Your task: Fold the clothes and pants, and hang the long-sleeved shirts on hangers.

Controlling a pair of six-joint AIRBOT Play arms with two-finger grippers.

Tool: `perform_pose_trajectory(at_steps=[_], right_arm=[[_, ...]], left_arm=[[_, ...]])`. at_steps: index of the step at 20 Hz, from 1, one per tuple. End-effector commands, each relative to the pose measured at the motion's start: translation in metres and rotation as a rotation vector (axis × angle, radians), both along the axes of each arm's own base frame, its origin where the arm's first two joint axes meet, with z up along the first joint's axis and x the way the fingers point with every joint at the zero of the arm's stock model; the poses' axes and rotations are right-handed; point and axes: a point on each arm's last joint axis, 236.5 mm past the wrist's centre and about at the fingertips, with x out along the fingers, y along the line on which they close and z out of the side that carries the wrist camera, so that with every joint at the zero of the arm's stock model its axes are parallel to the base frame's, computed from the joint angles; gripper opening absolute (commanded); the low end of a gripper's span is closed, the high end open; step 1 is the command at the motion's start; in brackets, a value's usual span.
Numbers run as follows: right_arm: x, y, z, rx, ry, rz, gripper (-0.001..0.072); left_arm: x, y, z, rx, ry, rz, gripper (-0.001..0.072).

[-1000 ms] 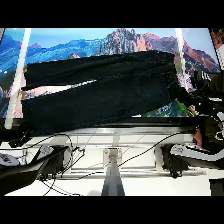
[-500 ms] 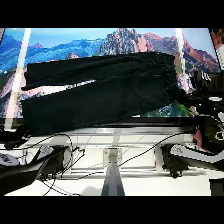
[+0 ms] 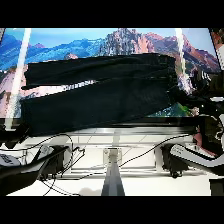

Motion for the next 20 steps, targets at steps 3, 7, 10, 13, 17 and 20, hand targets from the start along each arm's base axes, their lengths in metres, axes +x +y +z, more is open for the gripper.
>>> perform_pose_trajectory(at_steps=[3, 7, 10, 13, 17, 20], right_arm=[[-0.006, 0.004, 0.015, -0.025, -0.006, 0.042, 0.0020], [-0.009, -0.008, 0.047, -0.131, -0.060, 0.043, 0.0020], [-0.010, -0.013, 0.083, -0.201, -0.130, 0.008, 0.0020], [-0.027, -0.017, 0.113, -0.273, -0.144, -0.032, 0.0020], [-0.076, -0.042, 0.132, -0.431, -0.042, -0.140, 0.0020], [-0.097, -0.033, 0.151, -0.458, -0.055, -0.155, 0.0020]], left_arm=[[0.003, 0.011, 0.002, 0.051, -0.014, -0.004, 0.0021], [0.010, 0.020, 0.026, 0.116, -0.047, -0.122, 0.0020], [0.061, 0.026, 0.060, 0.160, -0.272, -0.096, 0.0020], [0.124, 0.035, 0.116, 0.193, -0.594, 0.000, 0.0020], [0.147, 0.037, 0.147, 0.212, -0.726, -0.003, 0.0021], [0.148, 0.038, 0.148, 0.215, -0.730, 0.000, 0.0021]])
